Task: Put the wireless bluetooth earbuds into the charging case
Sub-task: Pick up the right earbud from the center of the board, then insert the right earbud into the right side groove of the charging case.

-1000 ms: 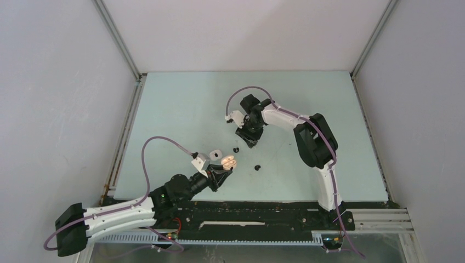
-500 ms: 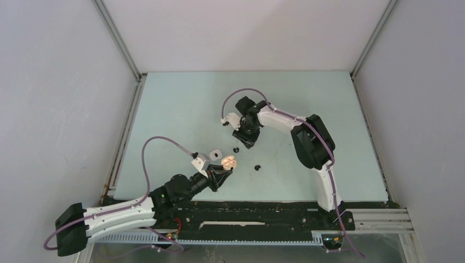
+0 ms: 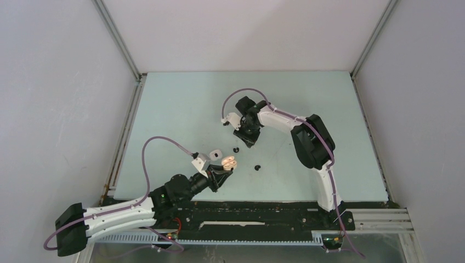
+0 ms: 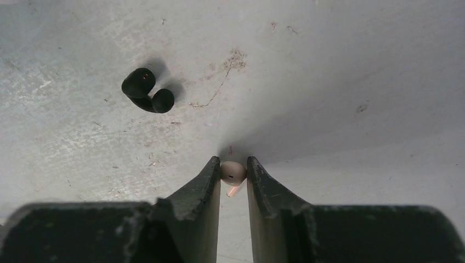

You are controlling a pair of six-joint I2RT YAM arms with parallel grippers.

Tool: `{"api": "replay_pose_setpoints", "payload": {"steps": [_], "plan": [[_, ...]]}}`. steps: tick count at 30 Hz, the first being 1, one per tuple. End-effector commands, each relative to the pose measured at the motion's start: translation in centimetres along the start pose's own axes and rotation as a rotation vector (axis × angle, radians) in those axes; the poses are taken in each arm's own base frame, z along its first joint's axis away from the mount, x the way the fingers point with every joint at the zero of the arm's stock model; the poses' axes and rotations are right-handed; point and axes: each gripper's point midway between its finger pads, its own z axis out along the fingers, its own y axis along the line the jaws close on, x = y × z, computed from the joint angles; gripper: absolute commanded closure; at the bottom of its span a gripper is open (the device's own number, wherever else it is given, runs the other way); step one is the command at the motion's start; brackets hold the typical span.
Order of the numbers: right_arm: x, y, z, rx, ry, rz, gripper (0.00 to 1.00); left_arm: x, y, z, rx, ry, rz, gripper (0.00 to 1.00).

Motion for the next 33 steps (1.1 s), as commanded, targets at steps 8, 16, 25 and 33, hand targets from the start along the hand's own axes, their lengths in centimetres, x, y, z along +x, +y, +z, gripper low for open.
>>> {"api": "replay_pose_setpoints", "payload": {"steps": [8,16,25,33], "plan": [[-0.5,1.0,-4.3,0.028,-0.071,0.008,0.92,-2.7,-1.5,0.5,0.044,-0.063,-0.024,0.96],[-1.3,3.3,-12.5,0.069,-0.276,0.021,1.0,-2.9,-1.2,1.2,0.021,-0.091,-0.032,0.96],[-3.9,8.3,-23.0,-0.077,-0.708,0.007,1.0,-4.3,-1.5,3.6,0.006,-0.153,-0.022,0.96],[-4.8,12.5,-28.4,-0.102,-0.945,-0.097,1.0,-7.3,-3.0,6.0,0.046,-0.293,-0.015,0.97]]}}
